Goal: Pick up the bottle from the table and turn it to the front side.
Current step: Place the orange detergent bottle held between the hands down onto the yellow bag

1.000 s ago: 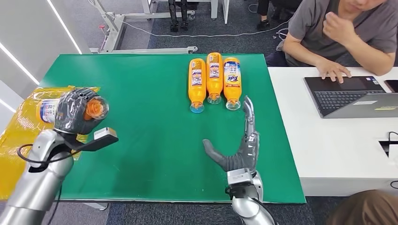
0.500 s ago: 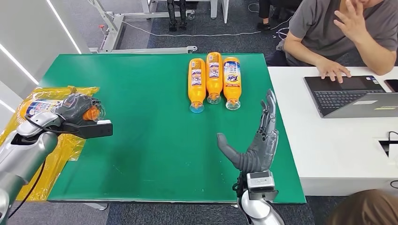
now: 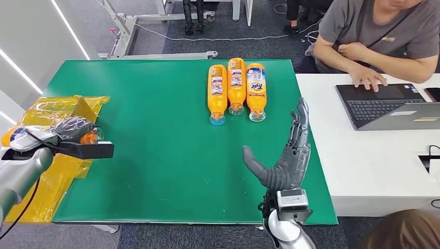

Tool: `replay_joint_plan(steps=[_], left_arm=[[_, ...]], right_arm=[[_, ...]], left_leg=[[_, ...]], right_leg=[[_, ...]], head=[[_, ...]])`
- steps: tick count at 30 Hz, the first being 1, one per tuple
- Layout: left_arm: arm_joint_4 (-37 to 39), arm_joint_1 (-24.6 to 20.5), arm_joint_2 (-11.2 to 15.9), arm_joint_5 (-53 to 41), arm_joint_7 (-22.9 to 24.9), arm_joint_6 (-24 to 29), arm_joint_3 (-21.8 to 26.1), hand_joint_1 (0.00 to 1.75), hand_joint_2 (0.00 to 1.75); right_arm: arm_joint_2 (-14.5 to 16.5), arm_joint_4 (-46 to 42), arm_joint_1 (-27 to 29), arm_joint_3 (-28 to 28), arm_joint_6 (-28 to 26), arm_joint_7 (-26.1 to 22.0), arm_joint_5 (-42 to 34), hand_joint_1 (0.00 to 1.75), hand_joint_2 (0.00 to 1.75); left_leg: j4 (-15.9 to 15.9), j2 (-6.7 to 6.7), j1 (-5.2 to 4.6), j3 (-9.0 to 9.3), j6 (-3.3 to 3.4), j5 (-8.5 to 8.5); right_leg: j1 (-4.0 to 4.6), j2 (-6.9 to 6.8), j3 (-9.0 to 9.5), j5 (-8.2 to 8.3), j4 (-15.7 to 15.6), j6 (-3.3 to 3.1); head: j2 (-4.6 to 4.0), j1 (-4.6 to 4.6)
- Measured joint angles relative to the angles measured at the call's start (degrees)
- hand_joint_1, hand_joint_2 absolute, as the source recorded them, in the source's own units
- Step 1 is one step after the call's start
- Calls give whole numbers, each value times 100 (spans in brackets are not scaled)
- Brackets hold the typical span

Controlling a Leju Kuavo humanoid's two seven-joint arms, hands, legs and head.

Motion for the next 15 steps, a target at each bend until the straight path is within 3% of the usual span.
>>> replay_joint_plan(steps=[5,15], left_arm=[[12,212,169,186,-63,-202,-180,175,175],[12,561,-45,278,-56,-95,-507,175,175]], right_arm=[[4,43,-105,32,2,0,-37,0,175],[90,204,-209,66,3,0,51,0,175]], left_leg=[[-1,-5,-1,-1,0,0],[1,-8,-2,-3,0,0]], right_leg=[[0,-6,-1,-4,-2,-1],[-1,-10,0,-3,-4,-1]], head=[[0,1],[0,1]])
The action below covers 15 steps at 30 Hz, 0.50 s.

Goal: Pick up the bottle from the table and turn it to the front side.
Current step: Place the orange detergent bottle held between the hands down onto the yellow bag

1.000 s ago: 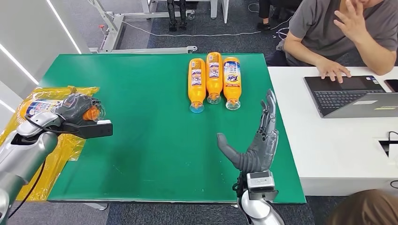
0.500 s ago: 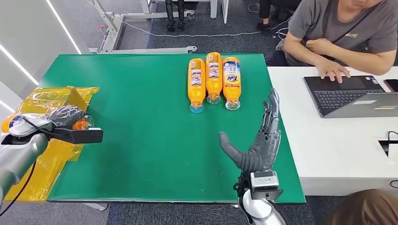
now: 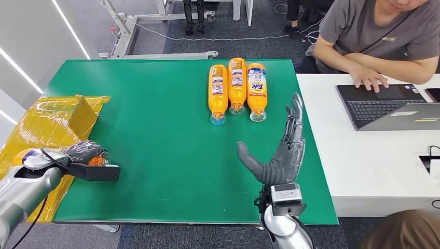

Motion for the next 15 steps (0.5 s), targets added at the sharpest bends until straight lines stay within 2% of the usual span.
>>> replay_joint_plan(steps=[9,12,13,15], left_arm=[[-2,8,-156,72,-54,276,-73,171,175],[-1,-23,-305,52,-41,308,-145,73,175],[-1,-40,-361,47,-36,310,-169,33,175],[2,-67,-468,44,-28,310,-207,11,175]], right_arm=[[20,92,-2,42,1,0,-22,0,175],[38,131,-14,99,1,0,-26,0,175],[45,142,-20,111,1,0,-21,0,175],[60,155,-28,126,1,0,-11,0,175]], left_leg=[[-1,-2,1,1,0,0],[-1,-9,0,0,0,1],[0,-11,0,0,0,1],[0,-12,0,0,0,1]], right_leg=[[0,-2,-1,-1,1,-1],[0,-10,0,-1,1,-1],[0,-13,1,-1,1,-1],[0,-13,3,0,1,0]], head=[[0,-1],[0,-1],[0,0],[0,1]])
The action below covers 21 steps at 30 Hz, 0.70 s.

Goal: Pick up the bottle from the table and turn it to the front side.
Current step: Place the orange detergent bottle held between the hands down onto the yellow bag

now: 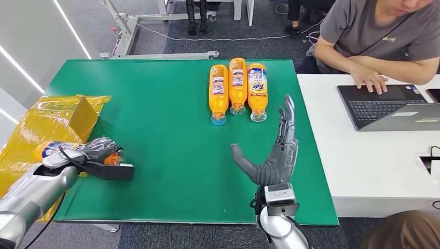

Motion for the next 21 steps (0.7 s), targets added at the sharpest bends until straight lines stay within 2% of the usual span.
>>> replay_joint_plan(steps=[1,10,21], left_arm=[[2,-8,-46,-1,2,0,-15,0,175],[69,-104,-191,3,-21,-3,-116,0,175],[-246,-32,352,652,-114,-658,-120,0,175]], right_arm=[[7,7,-2,4,0,0,4,0,175],[19,23,-19,17,0,0,-24,0,175],[16,22,-29,54,-2,0,-57,0,175]], left_leg=[[0,2,0,0,0,0],[0,9,1,0,-1,-1],[-2,13,4,-2,-3,1]], right_leg=[[0,2,0,1,0,0],[0,10,-3,1,1,-1],[2,14,-7,0,4,-3]], head=[[0,0],[0,-1],[0,-1]])
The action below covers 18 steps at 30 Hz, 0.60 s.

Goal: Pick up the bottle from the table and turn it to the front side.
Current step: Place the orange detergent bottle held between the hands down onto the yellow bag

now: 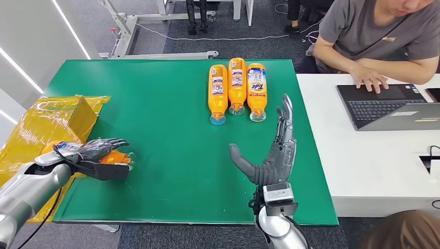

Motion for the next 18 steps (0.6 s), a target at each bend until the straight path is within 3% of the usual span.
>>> replay_joint_plan(steps=[3,7,11,18], left_arm=[[-256,57,221,333,21,-220,-2,0,175],[-1009,265,746,801,277,-297,11,0,175],[-1927,516,1338,986,581,-97,116,0,175],[-2891,922,1858,1291,769,374,359,0,175]], right_arm=[[0,10,0,0,0,1,-12,0,175],[0,44,4,0,0,0,-76,0,175],[0,43,42,-2,0,0,-67,0,175],[0,36,88,-2,0,1,-51,0,175]], left_leg=[[0,5,0,-1,-1,0],[0,12,0,-1,-3,-2],[-1,6,1,-4,-4,-2],[-2,13,1,-4,-4,-2]], right_leg=[[0,6,-1,0,1,0],[0,14,-7,0,1,-1],[0,8,-11,-4,0,-3],[0,13,-10,-3,2,-5]], head=[[0,1],[0,-1],[0,0],[0,1]])
